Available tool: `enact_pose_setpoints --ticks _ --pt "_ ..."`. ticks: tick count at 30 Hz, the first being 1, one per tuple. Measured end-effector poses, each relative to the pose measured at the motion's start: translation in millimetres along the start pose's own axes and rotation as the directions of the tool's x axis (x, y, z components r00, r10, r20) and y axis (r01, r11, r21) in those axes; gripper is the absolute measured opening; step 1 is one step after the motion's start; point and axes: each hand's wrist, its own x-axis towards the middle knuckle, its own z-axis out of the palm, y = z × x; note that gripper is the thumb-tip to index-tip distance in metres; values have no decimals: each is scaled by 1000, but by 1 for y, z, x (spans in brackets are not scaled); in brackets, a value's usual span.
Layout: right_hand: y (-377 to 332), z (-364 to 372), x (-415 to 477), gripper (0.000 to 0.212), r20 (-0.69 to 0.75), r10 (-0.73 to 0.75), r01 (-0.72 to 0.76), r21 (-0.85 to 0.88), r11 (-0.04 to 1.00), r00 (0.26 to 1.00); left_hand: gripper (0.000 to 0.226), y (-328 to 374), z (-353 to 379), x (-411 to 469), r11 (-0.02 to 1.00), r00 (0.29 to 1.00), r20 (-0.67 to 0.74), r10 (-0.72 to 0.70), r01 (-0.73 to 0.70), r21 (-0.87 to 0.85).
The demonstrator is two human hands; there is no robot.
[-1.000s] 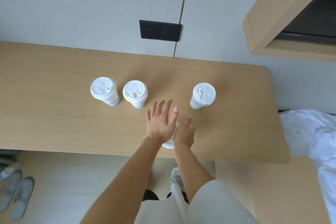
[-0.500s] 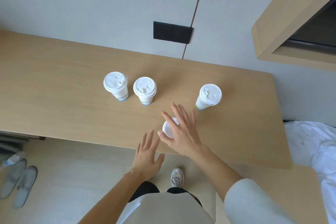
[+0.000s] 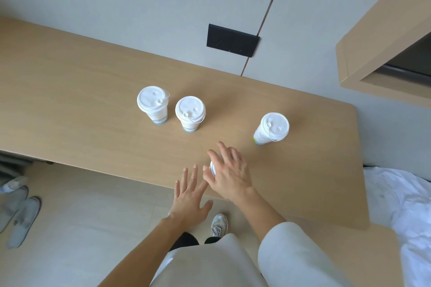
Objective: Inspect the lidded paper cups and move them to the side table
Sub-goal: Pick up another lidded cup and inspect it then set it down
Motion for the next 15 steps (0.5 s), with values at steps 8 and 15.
enact_pose_setpoints --ticks 8,15 --pt "30 -35 17 49 338 531 -628 474 617 777 59 8 -38 11 832 991 -65 -119 64 -551" --pt "36 -95 -8 17 577 582 -697 717 -24 573 34 48 -113 2 576 969 73 -236 200 -792"
